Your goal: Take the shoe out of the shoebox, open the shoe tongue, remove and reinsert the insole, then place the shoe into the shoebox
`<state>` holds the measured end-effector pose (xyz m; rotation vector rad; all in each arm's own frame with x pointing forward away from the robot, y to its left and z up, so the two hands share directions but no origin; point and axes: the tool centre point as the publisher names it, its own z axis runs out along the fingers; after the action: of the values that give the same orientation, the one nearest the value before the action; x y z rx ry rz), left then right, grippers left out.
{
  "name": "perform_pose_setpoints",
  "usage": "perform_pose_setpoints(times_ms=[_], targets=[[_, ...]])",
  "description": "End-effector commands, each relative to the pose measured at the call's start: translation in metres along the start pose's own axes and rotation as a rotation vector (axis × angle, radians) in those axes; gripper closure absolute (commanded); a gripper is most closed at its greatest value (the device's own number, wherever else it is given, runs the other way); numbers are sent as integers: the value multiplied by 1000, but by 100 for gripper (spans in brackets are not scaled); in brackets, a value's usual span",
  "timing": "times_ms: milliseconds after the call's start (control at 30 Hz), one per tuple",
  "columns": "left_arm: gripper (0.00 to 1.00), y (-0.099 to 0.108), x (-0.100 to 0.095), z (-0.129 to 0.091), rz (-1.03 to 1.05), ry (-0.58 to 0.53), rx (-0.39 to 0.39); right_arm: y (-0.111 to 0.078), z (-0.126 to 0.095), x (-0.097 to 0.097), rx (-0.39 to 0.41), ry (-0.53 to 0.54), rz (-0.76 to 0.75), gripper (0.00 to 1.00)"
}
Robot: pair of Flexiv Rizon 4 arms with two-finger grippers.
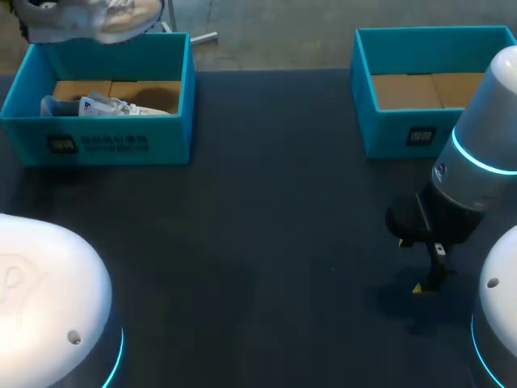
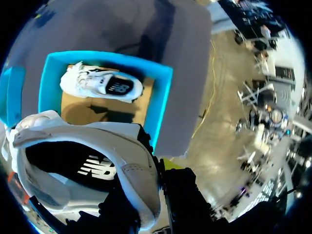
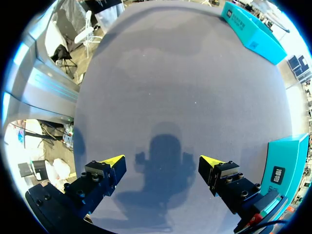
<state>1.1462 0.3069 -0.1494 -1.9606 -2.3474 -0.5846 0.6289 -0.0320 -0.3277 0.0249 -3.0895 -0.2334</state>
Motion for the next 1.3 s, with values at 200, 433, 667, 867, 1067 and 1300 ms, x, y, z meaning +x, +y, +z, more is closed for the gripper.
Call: perform_pose_setpoints(times_ms=[200, 433, 667, 867, 1067, 1300], targets=[[100, 13, 6, 20, 107, -54, 6, 0, 1, 1, 1, -2, 0, 0], [100, -1, -3, 30, 148, -43, 40, 0, 1, 1, 1, -2, 0, 0], [100, -12, -2, 52, 210, -12, 48, 0, 1, 1, 1, -2, 0, 0], [100, -23, 1, 70, 226, 0, 50, 0, 1, 1, 1, -2, 0, 0], [100, -26, 2, 84, 228, 4, 85, 0, 1, 1, 1, -2, 0, 0], [100, -5, 0, 77, 191, -15, 85, 0, 1, 1, 1, -2, 0, 0]])
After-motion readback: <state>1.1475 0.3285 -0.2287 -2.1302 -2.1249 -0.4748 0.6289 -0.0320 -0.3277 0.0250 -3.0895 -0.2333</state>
